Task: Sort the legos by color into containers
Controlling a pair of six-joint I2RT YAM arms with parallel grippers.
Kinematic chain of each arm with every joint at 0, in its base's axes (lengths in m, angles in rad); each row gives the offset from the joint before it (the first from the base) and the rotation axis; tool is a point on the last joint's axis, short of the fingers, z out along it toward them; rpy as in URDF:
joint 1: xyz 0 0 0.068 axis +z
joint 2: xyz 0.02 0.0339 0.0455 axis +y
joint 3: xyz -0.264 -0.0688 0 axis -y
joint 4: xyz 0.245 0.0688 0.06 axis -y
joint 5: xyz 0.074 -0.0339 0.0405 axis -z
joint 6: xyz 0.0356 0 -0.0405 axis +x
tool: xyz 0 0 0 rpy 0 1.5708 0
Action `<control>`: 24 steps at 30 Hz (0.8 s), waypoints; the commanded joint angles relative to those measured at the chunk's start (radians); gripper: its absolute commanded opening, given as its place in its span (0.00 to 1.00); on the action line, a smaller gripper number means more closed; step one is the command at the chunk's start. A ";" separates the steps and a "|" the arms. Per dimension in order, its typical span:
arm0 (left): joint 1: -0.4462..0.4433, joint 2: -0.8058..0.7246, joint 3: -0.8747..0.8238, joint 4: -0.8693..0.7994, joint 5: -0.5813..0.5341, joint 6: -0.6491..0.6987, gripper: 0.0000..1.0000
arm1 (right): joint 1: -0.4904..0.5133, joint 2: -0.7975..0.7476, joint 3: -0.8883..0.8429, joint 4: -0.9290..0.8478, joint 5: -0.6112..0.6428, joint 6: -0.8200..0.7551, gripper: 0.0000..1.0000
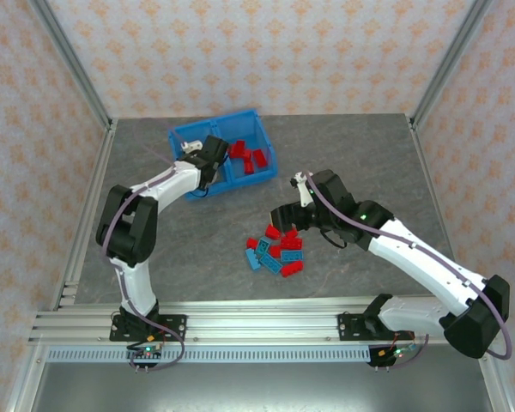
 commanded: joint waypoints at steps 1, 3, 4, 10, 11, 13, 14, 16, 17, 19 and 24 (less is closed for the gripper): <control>-0.009 -0.183 -0.049 0.024 0.003 0.006 0.55 | -0.005 0.015 0.036 -0.003 0.008 0.021 0.84; -0.020 -0.292 -0.095 0.045 0.033 0.035 0.55 | -0.004 0.027 0.034 -0.004 0.009 0.030 0.84; -0.025 -0.355 -0.119 0.063 0.066 0.072 0.55 | -0.004 0.033 0.034 -0.006 0.012 0.033 0.83; -0.117 -0.666 -0.180 0.054 0.243 0.466 0.54 | -0.004 0.139 0.025 0.006 0.020 0.058 0.84; -0.134 -0.698 -0.181 0.030 0.275 0.532 0.55 | -0.005 0.159 0.027 0.006 0.031 0.062 0.83; -0.155 -0.770 -0.187 -0.033 0.410 0.674 0.57 | -0.006 0.213 0.030 0.000 0.058 0.070 0.83; -0.162 -0.795 -0.193 -0.052 0.484 0.731 0.58 | -0.006 0.239 0.034 -0.005 0.070 0.071 0.84; -0.173 -0.844 -0.228 -0.093 0.645 0.869 0.59 | -0.006 0.302 0.042 -0.015 0.081 0.062 0.82; -0.176 -0.860 -0.246 -0.113 0.709 0.949 0.59 | -0.006 0.326 0.042 -0.017 0.082 0.056 0.81; -0.198 -0.879 -0.295 -0.173 0.838 1.157 0.60 | -0.005 0.370 0.039 -0.019 0.103 0.045 0.78; -0.250 -0.920 -0.470 -0.166 0.934 1.571 0.63 | -0.007 0.444 0.021 -0.024 0.207 0.030 0.74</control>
